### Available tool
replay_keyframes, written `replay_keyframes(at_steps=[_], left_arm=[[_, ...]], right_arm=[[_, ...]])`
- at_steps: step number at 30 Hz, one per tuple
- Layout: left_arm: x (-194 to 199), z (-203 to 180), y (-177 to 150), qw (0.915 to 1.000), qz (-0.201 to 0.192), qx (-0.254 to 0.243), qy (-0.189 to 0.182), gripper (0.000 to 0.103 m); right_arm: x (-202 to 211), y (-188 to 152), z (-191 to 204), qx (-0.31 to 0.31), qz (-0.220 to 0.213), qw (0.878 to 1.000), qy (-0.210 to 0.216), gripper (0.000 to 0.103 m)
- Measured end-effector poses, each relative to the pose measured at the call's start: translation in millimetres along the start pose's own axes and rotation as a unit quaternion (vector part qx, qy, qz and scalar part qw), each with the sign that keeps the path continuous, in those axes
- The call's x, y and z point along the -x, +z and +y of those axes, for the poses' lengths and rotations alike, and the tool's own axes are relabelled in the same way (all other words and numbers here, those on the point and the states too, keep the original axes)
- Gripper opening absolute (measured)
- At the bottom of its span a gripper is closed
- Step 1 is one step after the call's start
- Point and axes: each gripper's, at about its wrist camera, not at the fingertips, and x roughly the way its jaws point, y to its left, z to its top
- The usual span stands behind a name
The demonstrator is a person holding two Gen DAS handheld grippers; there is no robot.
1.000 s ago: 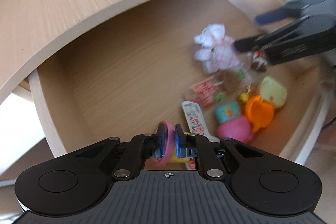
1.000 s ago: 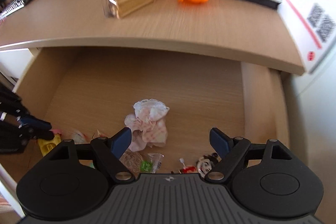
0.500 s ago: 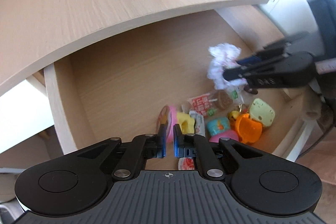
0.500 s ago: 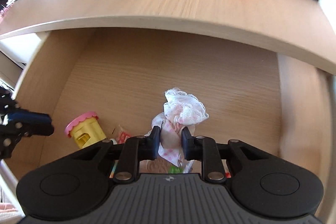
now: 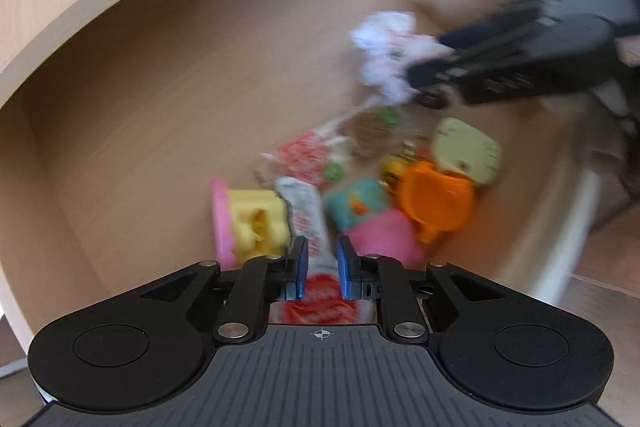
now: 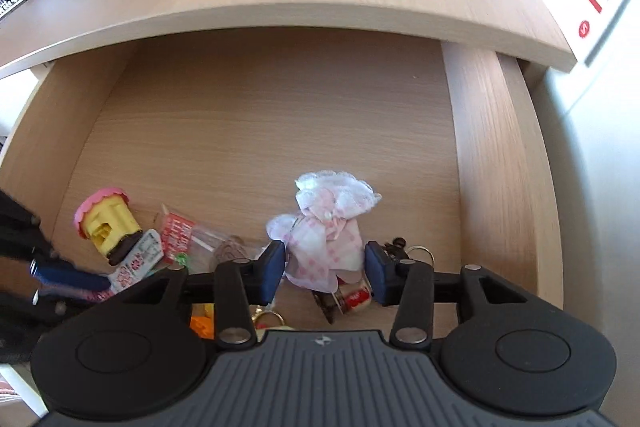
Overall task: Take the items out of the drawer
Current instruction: 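Grasp the red-and-white lidded packet with the left tool while the right tool grasps the lace cloth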
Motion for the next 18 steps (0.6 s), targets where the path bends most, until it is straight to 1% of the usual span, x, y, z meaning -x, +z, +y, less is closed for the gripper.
replay_keyframes(at_steps=[3,4,5,7,10,11,14,18], left_arm=[[-6,12,4,0.9998,0.003,0.013,0.015,0.018],[-9,16,5,0.9997,0.007,0.019,0.013,0.018],[-11,17,6,0.9995,0.011,0.028,0.001,0.018],[-16,19,6,0.9982,0.020,0.047,-0.031,0.023],[-20,14,7,0.9985,0.025,0.043,-0.023,0.023],[-20,13,8,0.9984,0.027,0.043,-0.022,0.023],[-22,8,10,0.9988,0.034,0.032,-0.015,0.024],[-24,3,10,0.9990,0.038,0.023,-0.004,0.026]], right_arm=[[-1,-4,-9,-0.014,-0.002,1.000,0.010,0.044],[-1,-4,-11,-0.017,-0.003,1.000,0.013,0.044],[-1,-5,-13,-0.019,-0.005,1.000,0.017,0.044],[-1,-6,-14,-0.018,-0.005,1.000,0.020,0.044],[0,-10,-18,-0.014,-0.006,1.000,0.022,0.045],[-2,3,-13,-0.013,-0.005,1.000,0.023,0.045],[-2,2,-13,-0.011,-0.003,1.000,0.028,0.045],[-13,13,-15,-0.024,0.005,0.999,0.031,0.045]])
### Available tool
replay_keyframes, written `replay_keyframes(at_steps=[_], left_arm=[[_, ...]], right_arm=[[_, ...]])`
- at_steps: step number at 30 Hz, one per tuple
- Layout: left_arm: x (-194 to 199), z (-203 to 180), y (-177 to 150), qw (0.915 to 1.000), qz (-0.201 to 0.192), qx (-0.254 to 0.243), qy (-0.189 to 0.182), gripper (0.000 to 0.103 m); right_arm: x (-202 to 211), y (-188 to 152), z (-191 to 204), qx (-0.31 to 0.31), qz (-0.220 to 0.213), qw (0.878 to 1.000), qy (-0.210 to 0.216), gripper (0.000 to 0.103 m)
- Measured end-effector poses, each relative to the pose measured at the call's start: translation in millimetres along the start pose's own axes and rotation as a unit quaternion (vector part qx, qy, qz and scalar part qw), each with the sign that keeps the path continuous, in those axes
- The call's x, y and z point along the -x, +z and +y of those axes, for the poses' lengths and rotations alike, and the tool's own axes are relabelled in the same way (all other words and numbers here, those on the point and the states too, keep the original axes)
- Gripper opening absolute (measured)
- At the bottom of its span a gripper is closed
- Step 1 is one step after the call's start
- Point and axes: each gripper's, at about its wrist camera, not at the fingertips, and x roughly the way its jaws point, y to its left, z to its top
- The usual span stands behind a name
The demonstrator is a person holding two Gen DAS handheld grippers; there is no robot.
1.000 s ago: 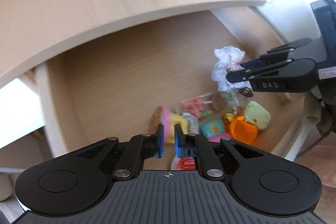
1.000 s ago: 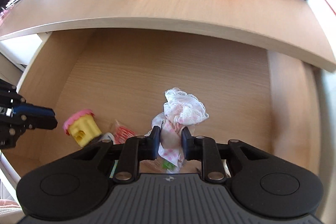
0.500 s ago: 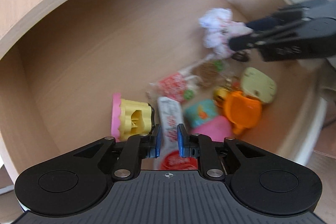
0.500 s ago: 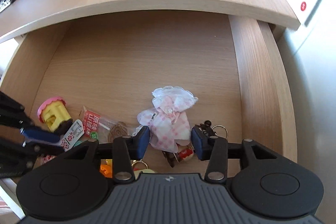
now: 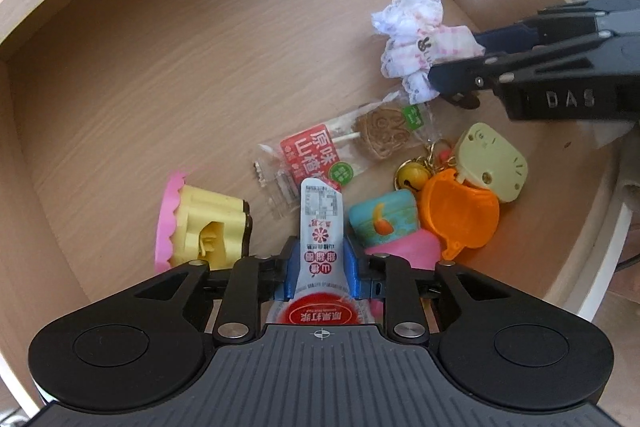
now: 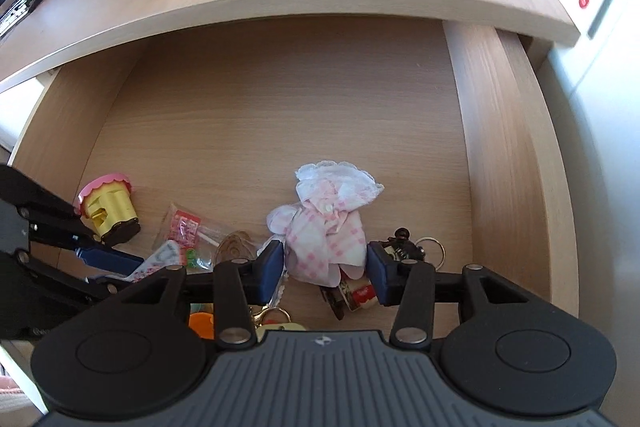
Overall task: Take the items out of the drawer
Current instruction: 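Grasp the red-and-white lidded packet with the left tool while the right tool grasps the lace cloth, then place the packet on the desktop with the left tool while the right tool places the lace cloth there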
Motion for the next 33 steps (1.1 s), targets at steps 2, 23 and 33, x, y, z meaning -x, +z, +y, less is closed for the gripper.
replay_keyframes(at_steps=[2,23,33], left_arm=[[0,-2,-1,1.0000,0.000,-0.001,0.007,0.026],[68,0,-32,0.9959,-0.066,0.058,-0.019,0.021],[148,-2,-29,0.9799,-0.188,0.053,-0.040,0.020]], right_arm=[[1,0,-4,-0.016,0.003,1.000,0.005,0.045],[-30,31,16,0.046,0.056,0.997,0.000,0.020],[70,24,16,0.019,-0.063,0.998,0.018,0.015]])
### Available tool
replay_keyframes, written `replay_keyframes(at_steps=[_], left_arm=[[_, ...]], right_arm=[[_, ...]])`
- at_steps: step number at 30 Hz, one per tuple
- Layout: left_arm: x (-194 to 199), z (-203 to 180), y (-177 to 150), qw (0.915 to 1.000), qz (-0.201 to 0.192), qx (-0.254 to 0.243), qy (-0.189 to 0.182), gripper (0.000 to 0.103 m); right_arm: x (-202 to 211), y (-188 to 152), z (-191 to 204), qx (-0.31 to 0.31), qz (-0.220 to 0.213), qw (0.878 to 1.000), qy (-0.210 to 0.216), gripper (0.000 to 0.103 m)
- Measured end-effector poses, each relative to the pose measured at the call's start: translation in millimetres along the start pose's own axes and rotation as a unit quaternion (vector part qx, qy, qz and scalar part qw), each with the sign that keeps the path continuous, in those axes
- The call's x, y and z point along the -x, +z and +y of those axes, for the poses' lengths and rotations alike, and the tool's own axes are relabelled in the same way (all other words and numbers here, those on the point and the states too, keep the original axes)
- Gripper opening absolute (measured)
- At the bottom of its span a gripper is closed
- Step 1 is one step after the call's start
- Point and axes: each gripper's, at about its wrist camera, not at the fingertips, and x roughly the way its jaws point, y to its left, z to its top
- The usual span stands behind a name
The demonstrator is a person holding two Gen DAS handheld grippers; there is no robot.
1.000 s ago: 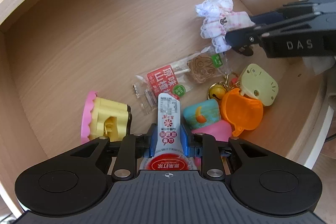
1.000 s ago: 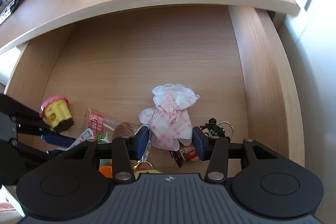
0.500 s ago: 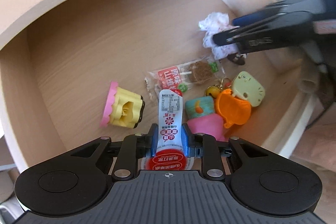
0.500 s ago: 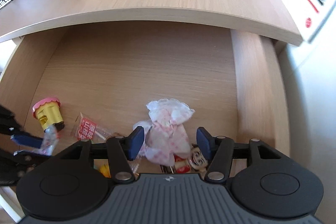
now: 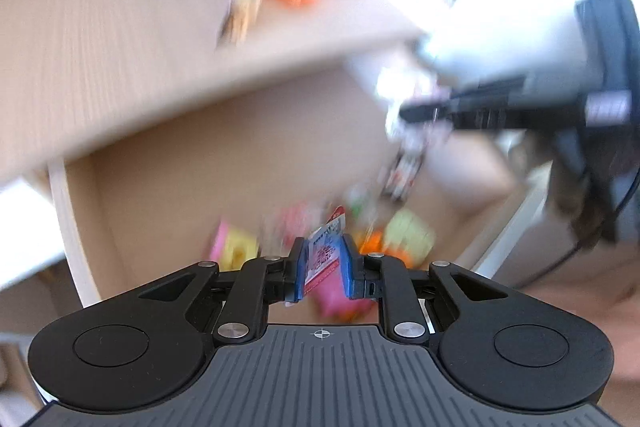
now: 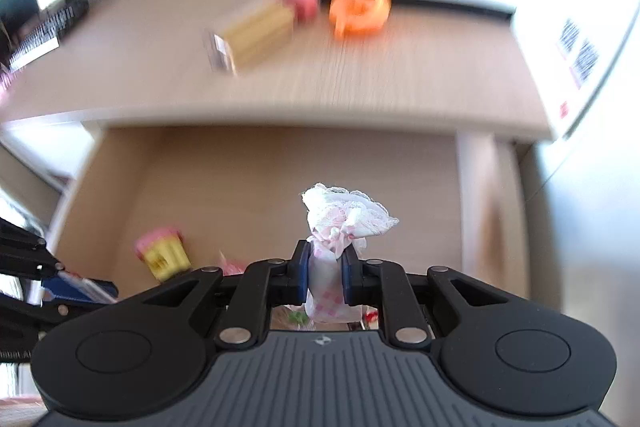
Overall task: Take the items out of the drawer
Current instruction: 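Place the packet on the desktop with the left tool while the right tool places the lace cloth there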
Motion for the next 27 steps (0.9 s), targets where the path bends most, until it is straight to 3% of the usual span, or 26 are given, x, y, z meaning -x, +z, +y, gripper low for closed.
replay_keyframes(at_steps=[4,7,10,13,16,19,27], left_arm=[[36,2,51,0.9965,-0.083,0.006,-0.005,0.020],[40,15,92,0.9901,-0.137,0.033,0.005,0.020],[22,46,125,0.9815,-0.155,0.110,-0.019,0.020],[-8,75,146,0.9770,-0.145,0.156,-0.016,0.018],[-22,103,152,0.9724,-0.139,0.188,-0.001,0.017],[-34,132,150,0.9607,-0.135,0.242,-0.016,0.017],[-35,164,122,0.9474,-0.142,0.286,0.016,0.017]], right_arm=[[33,19,3,-0.012,-0.050,0.999,-0.004,0.015],[49,33,-4,-0.013,-0.083,0.996,0.000,0.015],[58,45,-8,-0.011,-0.102,0.995,-0.004,0.015],[57,51,-16,-0.018,-0.099,0.995,-0.015,0.015],[45,51,-22,-0.026,-0.088,0.996,-0.022,0.015],[34,53,-28,-0.036,-0.080,0.996,-0.023,0.015],[11,75,-27,-0.021,-0.092,0.995,-0.027,0.015]])
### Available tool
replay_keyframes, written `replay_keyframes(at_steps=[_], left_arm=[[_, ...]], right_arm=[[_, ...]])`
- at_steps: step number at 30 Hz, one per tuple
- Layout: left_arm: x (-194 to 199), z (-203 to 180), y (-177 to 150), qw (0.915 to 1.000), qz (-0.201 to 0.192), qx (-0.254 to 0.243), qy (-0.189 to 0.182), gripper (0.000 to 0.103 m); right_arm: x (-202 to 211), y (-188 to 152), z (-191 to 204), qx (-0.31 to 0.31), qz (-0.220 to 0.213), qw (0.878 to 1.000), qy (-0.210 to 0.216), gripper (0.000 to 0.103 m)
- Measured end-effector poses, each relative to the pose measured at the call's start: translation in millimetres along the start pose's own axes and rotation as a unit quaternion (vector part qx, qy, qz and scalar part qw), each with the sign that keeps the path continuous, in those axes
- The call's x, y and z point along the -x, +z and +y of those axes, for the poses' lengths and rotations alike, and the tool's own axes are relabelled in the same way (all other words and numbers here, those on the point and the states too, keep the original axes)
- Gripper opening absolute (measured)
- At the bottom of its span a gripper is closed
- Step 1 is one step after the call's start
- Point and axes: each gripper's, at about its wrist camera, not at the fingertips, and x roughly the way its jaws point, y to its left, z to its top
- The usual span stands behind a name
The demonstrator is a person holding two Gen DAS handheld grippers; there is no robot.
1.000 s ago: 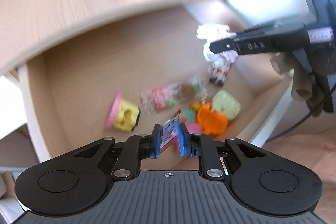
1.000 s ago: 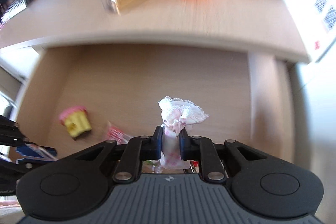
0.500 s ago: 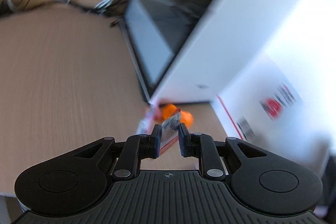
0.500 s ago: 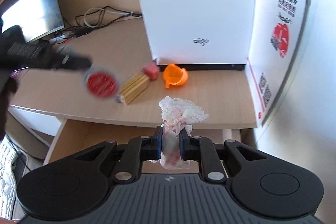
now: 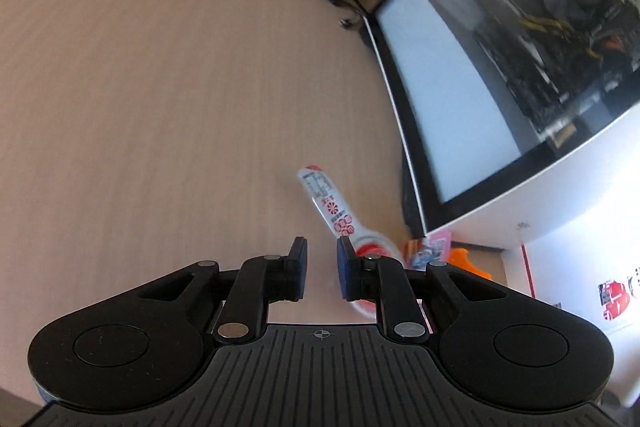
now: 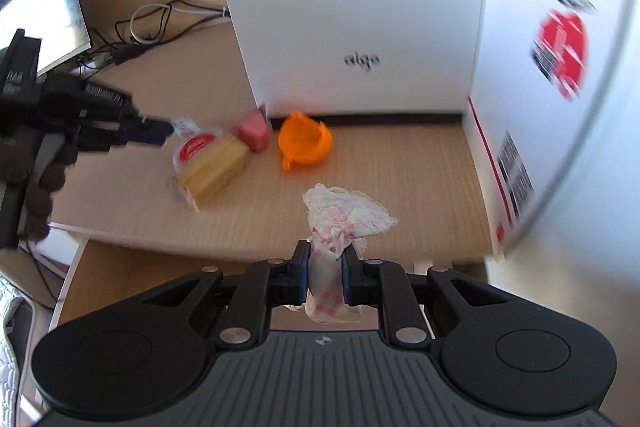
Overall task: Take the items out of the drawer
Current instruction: 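Place the packet on the desktop with the left tool while the right tool places the lace cloth there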
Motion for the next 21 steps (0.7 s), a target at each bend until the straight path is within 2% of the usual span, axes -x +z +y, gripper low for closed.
replay_keyframes(at_steps=[3,6,9,11,13,15,19,21], left_arm=[[19,1,-10,0.9995,-0.018,-0.027,0.000,0.017],[38,-6,-27,0.9948,-0.029,-0.097,0.005,0.018],[60,-17,-57,0.9824,-0.036,-0.182,0.019,0.018],[70,-23,-80,0.9726,-0.032,-0.229,0.026,0.018],[74,-24,-102,0.9652,-0.011,-0.260,0.030,0.018],[74,-24,-123,0.9578,0.023,-0.285,0.031,0.018],[67,-25,-159,0.9376,0.077,-0.337,0.037,0.018],[66,-25,-174,0.9281,0.096,-0.358,0.037,0.018]], right_arm=[[-16,16,-1,0.012,-0.020,1.000,-0.018,0.015],[-39,33,-8,0.018,-0.031,0.998,-0.042,0.015],[-63,45,-15,0.017,-0.025,0.998,-0.061,0.019],[-74,49,-20,0.010,-0.022,0.998,-0.053,0.031],[-77,49,-23,0.002,-0.023,0.998,-0.051,0.040],[-72,47,-24,-0.002,-0.034,0.998,-0.053,0.041],[-42,43,-21,-0.007,-0.067,0.997,-0.042,0.055],[-22,36,-16,-0.004,-0.086,0.995,-0.043,0.055]])
